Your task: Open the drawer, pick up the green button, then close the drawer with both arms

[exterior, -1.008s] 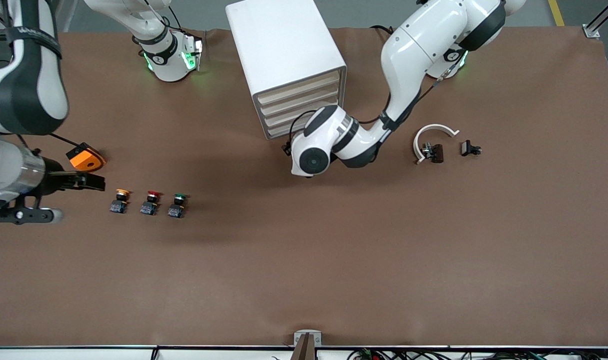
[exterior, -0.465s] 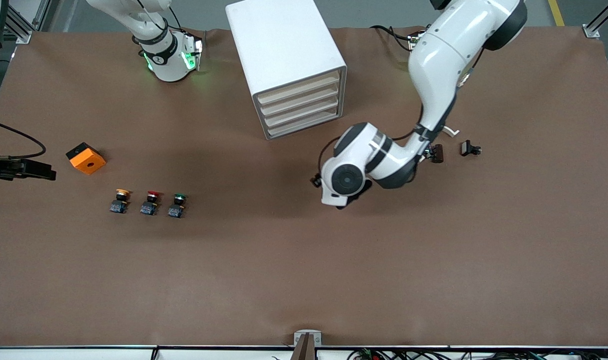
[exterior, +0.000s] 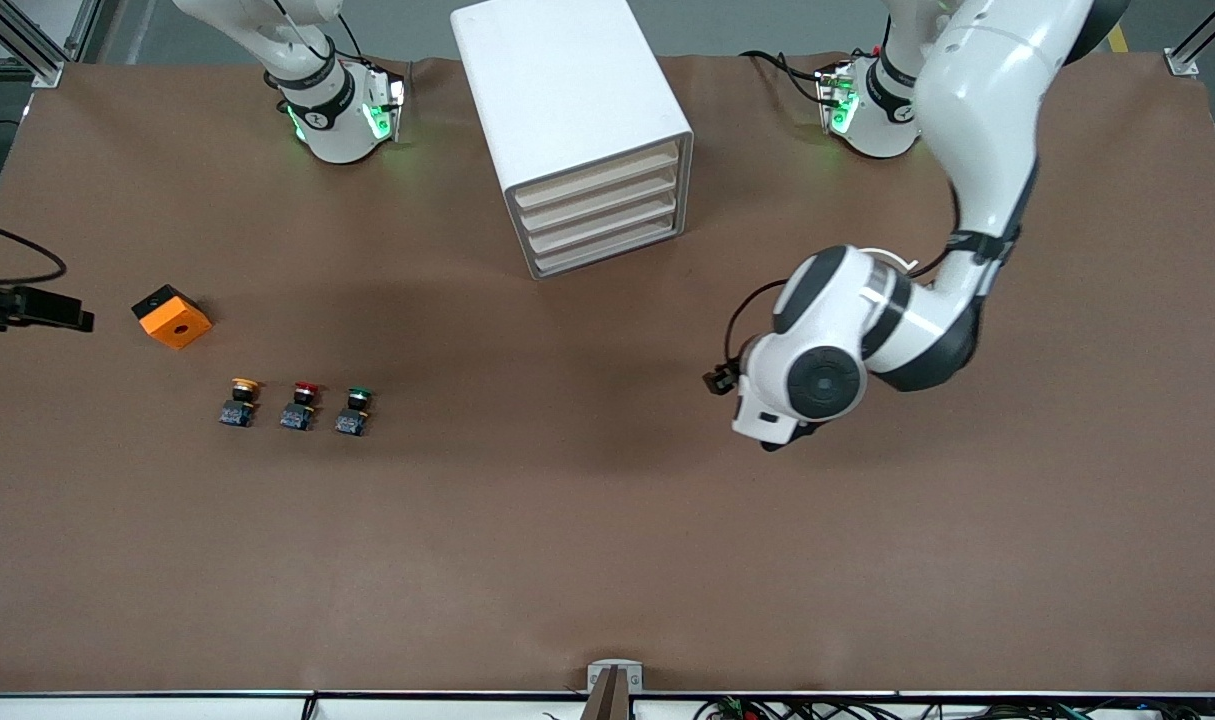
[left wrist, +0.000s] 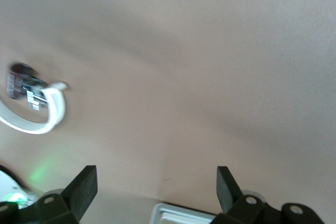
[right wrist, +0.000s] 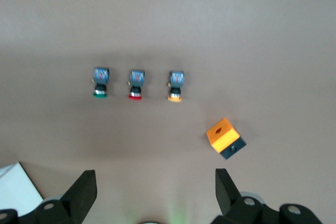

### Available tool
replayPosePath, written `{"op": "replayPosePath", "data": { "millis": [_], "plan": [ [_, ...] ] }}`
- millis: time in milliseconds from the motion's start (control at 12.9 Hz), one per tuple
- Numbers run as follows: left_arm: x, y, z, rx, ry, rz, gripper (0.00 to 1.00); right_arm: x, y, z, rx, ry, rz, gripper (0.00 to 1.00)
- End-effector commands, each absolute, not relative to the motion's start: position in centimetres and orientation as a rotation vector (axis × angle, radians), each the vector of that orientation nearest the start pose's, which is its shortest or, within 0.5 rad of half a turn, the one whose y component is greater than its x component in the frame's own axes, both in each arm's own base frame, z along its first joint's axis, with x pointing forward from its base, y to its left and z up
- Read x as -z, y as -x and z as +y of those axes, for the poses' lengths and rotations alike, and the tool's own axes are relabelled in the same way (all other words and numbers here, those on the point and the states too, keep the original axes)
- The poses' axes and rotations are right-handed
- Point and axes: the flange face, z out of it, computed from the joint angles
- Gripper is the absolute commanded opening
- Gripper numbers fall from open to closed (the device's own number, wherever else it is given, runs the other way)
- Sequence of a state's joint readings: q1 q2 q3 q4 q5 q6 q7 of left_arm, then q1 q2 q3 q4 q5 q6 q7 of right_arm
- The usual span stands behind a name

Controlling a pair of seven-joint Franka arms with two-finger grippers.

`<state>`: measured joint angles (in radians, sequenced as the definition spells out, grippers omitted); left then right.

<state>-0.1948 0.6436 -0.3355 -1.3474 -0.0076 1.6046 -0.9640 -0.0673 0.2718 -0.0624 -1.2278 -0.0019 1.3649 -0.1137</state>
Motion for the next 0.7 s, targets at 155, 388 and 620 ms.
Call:
{"op": "replayPosePath", "data": {
  "millis": [155, 388, 620],
  "plan": [
    [-41.0, -60.5, -22.7, -0.598, 2.966, -0.502, 1.00, -63.9, -58.3, -7.4, -0.121, 3.111, -0.040, 1.00],
    [-46.8, -58.9, -16.2, -0.525, 3.006, -0.405, 1.00, -64.1, -57.1, -6.0, -0.115, 3.113, 0.143, 1.00],
    [-50.5, -55.8, -10.3, -0.488, 3.069, -0.276, 1.00, -65.3, -55.8, -6.3, -0.100, 3.108, 0.165, 1.00]
  ]
}}
